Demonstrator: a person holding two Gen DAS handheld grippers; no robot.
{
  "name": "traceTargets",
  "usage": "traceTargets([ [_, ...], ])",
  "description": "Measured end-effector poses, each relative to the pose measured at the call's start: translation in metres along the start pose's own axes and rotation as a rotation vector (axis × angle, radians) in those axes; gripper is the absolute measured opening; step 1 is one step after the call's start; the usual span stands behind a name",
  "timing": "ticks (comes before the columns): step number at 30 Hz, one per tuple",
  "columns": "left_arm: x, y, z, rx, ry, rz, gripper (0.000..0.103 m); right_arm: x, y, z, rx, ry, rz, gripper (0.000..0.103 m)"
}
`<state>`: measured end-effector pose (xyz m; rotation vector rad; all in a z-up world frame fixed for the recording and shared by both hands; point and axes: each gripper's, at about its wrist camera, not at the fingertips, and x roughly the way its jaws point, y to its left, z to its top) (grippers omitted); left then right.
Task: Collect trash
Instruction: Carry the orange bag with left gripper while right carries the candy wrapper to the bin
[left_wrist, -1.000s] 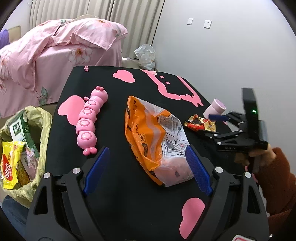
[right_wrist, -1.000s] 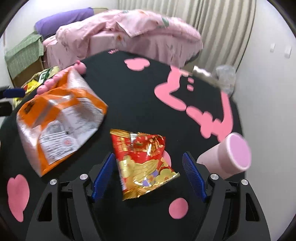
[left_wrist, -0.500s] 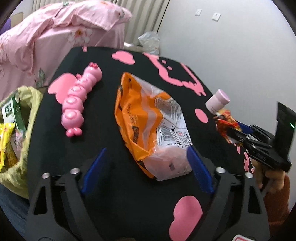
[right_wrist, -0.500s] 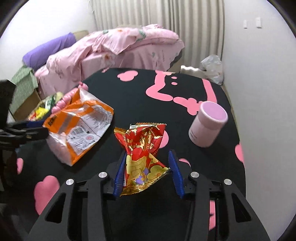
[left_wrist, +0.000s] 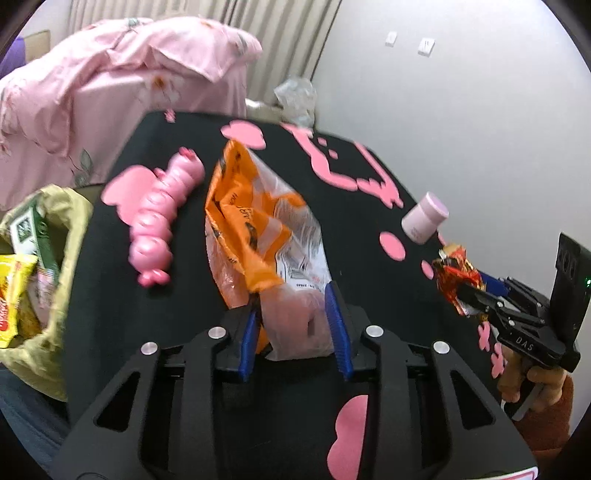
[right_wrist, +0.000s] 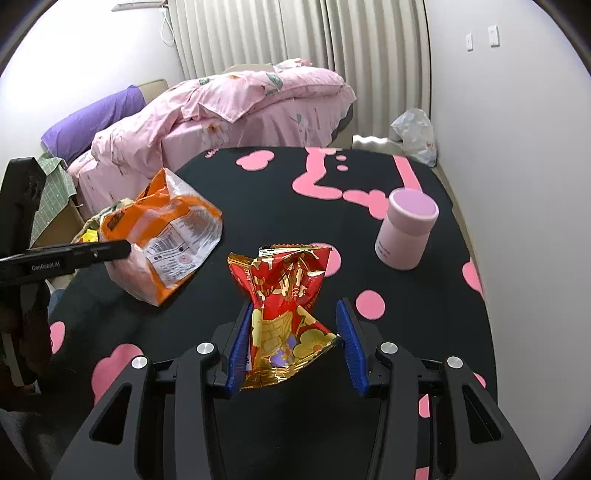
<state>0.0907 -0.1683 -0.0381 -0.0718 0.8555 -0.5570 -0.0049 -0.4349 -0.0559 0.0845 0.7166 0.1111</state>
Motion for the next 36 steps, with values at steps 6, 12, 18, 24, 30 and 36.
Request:
traceTargets([
  [6,-0.046,0.012,0.01,-0.019,-0.136,-0.023,0.026,-0.02,0.024,0.02,-0.048,-0.068,0.01,0.043],
  [12,-0.098,0.034,0.02,-0.015,-0.253,-0.02,0.025,-0.037,0.065,0.052,-0.131,-0.144,0.051,0.043],
  [18,-0.157,0.091,0.02,-0.054,-0.355,0.073,0.025,-0.038,0.125,0.08,-0.262,-0.181,0.101,0.043],
  [24,-0.174,0.16,0.008,-0.158,-0.363,0.185,0.026,-0.008,0.179,0.105,-0.335,-0.138,0.219,0.043],
  [30,-0.126,0.216,-0.012,-0.254,-0.226,0.199,0.026,0.042,0.246,0.127,-0.439,-0.053,0.325,0.043],
  [36,-0.062,0.256,-0.029,-0.3,-0.044,0.269,0.024,0.12,0.303,0.141,-0.495,0.11,0.424,0.043],
])
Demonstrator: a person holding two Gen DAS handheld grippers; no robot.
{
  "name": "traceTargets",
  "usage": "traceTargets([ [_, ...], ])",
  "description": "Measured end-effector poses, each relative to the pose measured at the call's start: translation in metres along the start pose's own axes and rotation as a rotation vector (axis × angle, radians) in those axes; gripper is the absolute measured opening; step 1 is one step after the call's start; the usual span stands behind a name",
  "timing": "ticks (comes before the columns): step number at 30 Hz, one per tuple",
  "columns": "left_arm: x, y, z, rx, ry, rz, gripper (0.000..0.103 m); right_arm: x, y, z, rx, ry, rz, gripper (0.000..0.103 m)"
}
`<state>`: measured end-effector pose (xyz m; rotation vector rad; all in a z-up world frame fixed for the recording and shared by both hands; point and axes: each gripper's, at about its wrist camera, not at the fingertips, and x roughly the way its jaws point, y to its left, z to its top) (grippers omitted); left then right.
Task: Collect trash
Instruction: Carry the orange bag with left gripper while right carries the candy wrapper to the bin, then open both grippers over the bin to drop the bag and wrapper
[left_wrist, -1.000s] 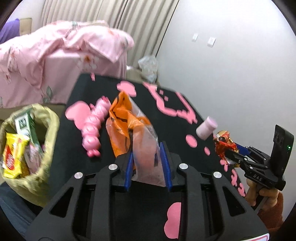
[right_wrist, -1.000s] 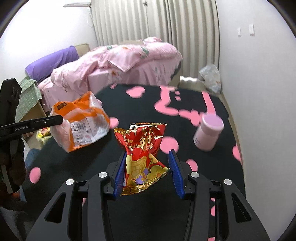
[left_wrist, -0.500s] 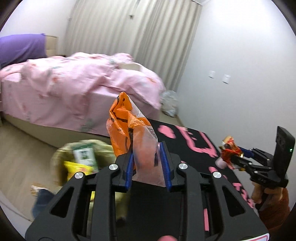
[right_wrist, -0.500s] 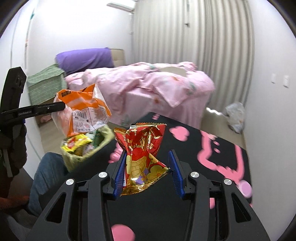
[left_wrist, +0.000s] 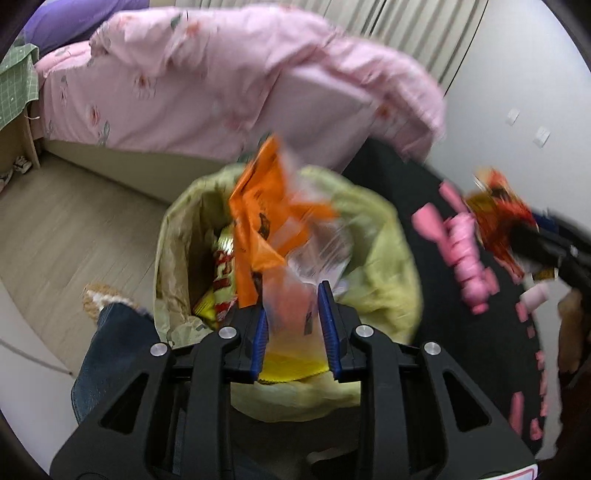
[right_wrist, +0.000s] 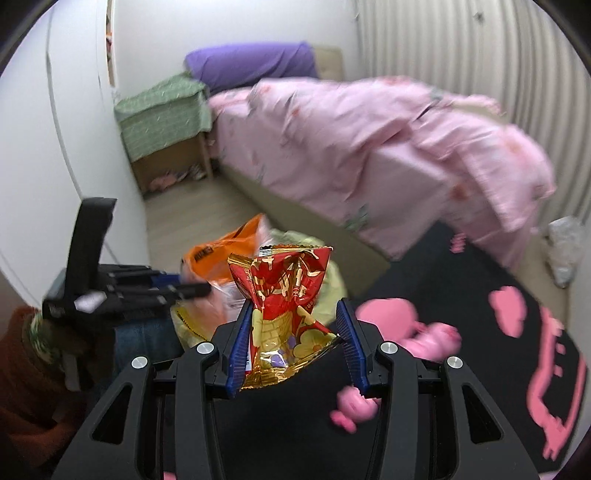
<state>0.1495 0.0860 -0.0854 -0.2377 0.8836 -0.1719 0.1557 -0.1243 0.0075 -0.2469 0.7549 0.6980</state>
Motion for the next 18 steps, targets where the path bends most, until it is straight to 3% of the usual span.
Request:
traceTargets([
  [3,0.018,0.004,-0.007,-0.003,0.04,-0.014,0.024,0.05,0.005,0.01,-0.025,0.101,0.053,0.043],
  [8,0.023,0.006,-0.009,0.009,0.043,-0.025,0.024,0.118,0.006,0.018,-0.07,0.229,0.036,0.043],
  [18,0.021,0.005,-0.01,0.014,0.059,-0.064,0.023,0.158,-0.002,0.021,-0.059,0.334,0.072,0.041],
])
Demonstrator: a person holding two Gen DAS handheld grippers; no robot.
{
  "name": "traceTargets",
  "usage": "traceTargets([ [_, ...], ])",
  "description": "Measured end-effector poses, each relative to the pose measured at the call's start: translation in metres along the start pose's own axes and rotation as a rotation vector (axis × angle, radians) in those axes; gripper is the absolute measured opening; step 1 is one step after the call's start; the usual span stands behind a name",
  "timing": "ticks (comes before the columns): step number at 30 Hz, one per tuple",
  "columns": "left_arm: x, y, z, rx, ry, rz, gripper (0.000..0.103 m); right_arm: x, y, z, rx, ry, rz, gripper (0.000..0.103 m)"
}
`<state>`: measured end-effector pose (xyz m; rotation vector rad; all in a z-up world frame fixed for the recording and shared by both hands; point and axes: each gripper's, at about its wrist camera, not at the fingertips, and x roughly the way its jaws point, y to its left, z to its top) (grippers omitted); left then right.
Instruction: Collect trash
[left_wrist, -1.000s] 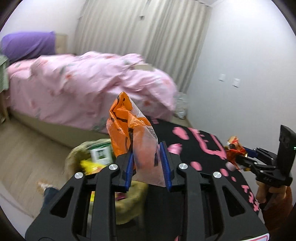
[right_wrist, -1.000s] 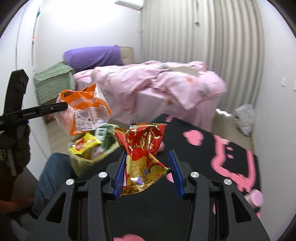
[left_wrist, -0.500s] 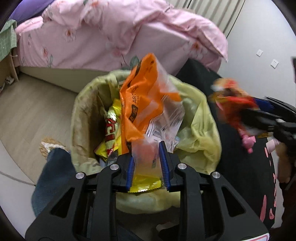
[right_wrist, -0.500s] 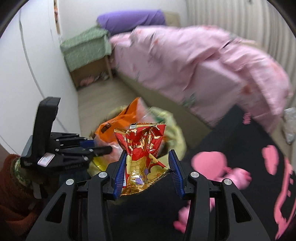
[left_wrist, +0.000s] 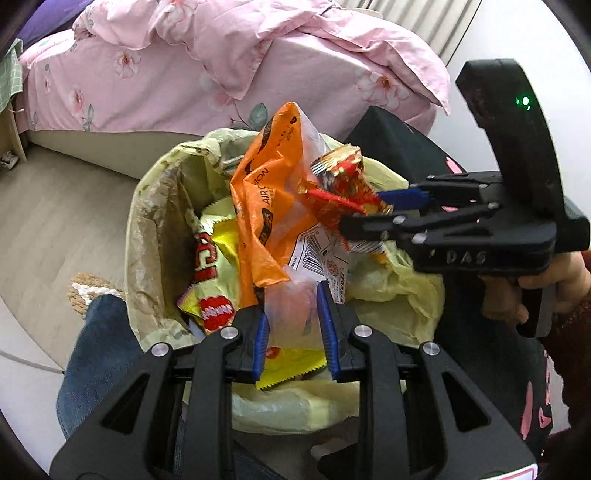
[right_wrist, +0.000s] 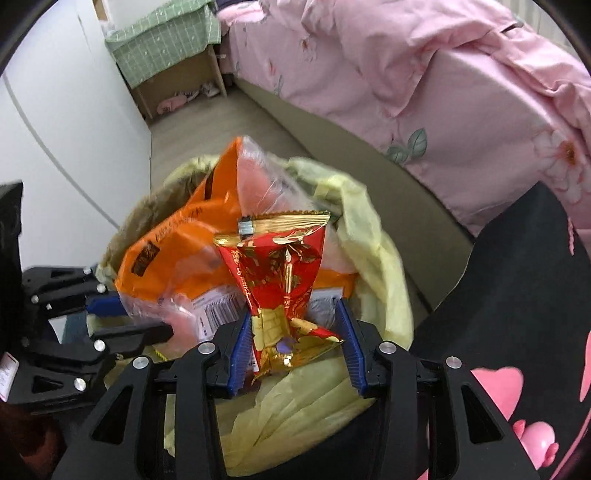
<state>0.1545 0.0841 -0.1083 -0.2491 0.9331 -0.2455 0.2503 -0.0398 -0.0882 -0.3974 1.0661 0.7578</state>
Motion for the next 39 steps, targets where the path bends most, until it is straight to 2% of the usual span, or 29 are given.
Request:
traceTargets([
  [3,-0.003,-0.003,-0.005,0.004,0.007,-0.03,0.023,-0.005,0.002,-0.011,-0.004,0.011,-0.008,0.041],
  [7,-0.011,-0.004,-0.001,-0.005,-0.026,-0.035,0.024,-0.018,-0.002,-0.022,0.024,-0.033,-0.008,0.042],
  [10,-0.016,0.0,0.005,-0.031,-0.052,-0.021,0.031,-0.019,-0.003,-0.028,0.04,-0.061,-0.002,0.043],
  [12,-0.021,0.002,0.008,-0.041,-0.068,0.002,0.039,-0.02,-0.005,-0.029,0.058,-0.075,0.007,0.044],
  [17,-0.031,0.01,0.009,-0.073,-0.092,0.058,0.04,-0.024,-0.003,-0.031,0.085,-0.104,0.021,0.046],
  [19,-0.035,0.014,0.009,-0.09,-0.103,0.068,0.041,-0.028,0.0,-0.032,0.089,-0.114,0.043,0.051],
  [21,-0.043,0.017,0.01,-0.115,-0.131,0.084,0.047,-0.029,0.001,-0.032,0.096,-0.119,0.058,0.055],
  [25,-0.065,0.022,0.014,-0.15,-0.21,0.106,0.06,-0.035,0.01,-0.036,0.082,-0.125,0.026,0.063],
  [28,-0.084,0.02,0.016,-0.157,-0.259,0.126,0.072,-0.045,0.015,-0.042,0.091,-0.146,0.015,0.064],
  [30,-0.097,0.012,0.015,-0.146,-0.288,0.13,0.086,-0.06,0.015,-0.049,0.123,-0.2,0.005,0.064],
  [33,-0.112,-0.006,0.009,-0.114,-0.32,0.144,0.093,-0.093,0.021,-0.07,0.163,-0.298,-0.011,0.064],
  [35,-0.121,-0.024,0.003,-0.07,-0.325,0.151,0.094,-0.122,0.029,-0.094,0.199,-0.359,-0.055,0.064],
  [39,-0.137,-0.068,-0.02,0.047,-0.324,0.132,0.094,-0.163,0.04,-0.136,0.237,-0.419,-0.131,0.064],
])
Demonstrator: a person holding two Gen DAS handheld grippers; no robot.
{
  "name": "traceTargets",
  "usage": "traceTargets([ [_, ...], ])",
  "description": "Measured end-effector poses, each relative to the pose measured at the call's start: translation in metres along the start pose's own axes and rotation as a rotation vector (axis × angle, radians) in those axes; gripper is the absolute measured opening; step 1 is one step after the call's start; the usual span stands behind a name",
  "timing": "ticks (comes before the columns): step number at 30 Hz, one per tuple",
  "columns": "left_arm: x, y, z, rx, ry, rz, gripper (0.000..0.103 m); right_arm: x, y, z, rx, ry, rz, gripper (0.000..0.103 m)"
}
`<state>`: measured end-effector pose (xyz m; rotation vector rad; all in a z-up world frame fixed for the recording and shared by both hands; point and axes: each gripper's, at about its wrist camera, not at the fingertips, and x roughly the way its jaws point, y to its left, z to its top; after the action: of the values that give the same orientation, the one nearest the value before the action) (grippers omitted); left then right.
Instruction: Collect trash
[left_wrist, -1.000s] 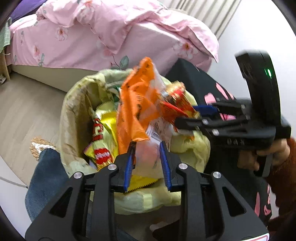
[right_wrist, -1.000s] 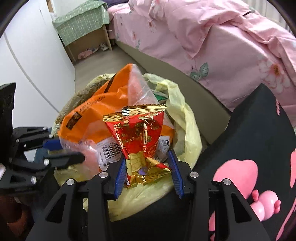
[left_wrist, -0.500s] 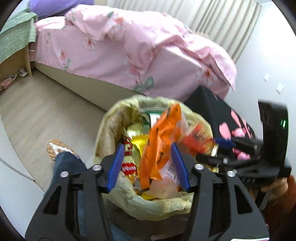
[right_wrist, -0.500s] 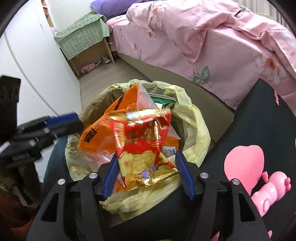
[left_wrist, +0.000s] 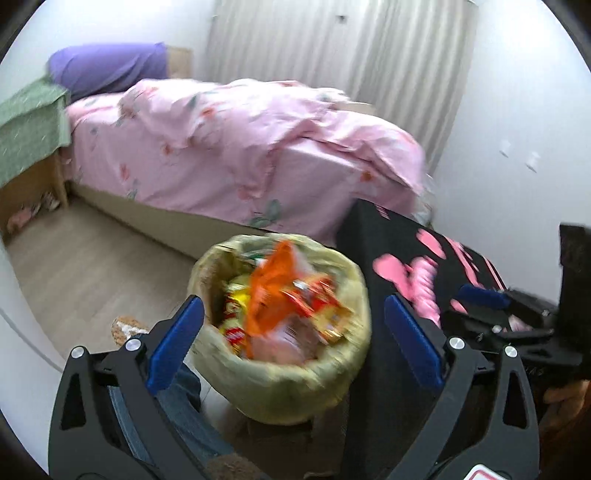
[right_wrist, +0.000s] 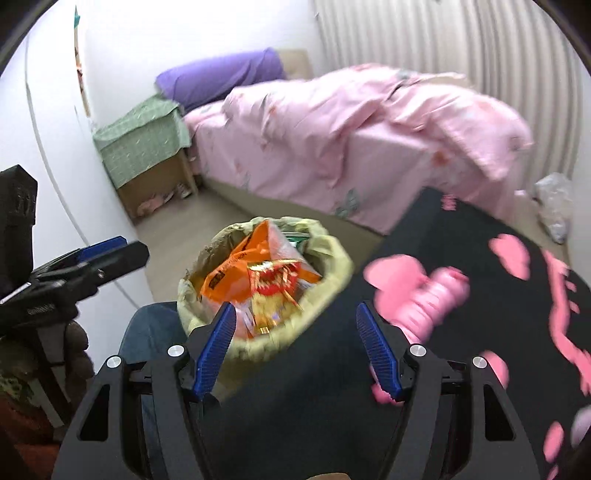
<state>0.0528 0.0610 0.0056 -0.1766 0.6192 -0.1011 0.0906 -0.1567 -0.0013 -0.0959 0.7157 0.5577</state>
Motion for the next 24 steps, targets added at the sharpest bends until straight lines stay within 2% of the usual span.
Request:
traceTargets([
  [2,-0.011,-0.016,-0.008,0.046,0.01,-0.008,0.094,-0.032,-0.002,-0.018,0.037,-0.019,-0.069,0.064],
  [7,-0.034,-0.038,-0.025,0.084,0.034,-0.011,0.094,-0.086,-0.001,-0.051,0.126,-0.062,-0.144,0.064],
  [11,-0.052,-0.051,-0.037,0.131,0.025,0.033,0.094,-0.114,0.011,-0.074,0.138,-0.089,-0.21,0.064],
  [14,-0.064,-0.057,-0.042,0.158,0.013,0.054,0.094,-0.13,0.024,-0.087,0.132,-0.113,-0.242,0.064],
  [17,-0.072,-0.054,-0.044,0.142,0.014,0.05,0.094,-0.137,0.029,-0.094,0.151,-0.125,-0.245,0.064],
  [24,-0.081,-0.047,-0.048,0.121,0.015,0.068,0.094,-0.137,0.033,-0.093,0.162,-0.126,-0.243,0.064],
])
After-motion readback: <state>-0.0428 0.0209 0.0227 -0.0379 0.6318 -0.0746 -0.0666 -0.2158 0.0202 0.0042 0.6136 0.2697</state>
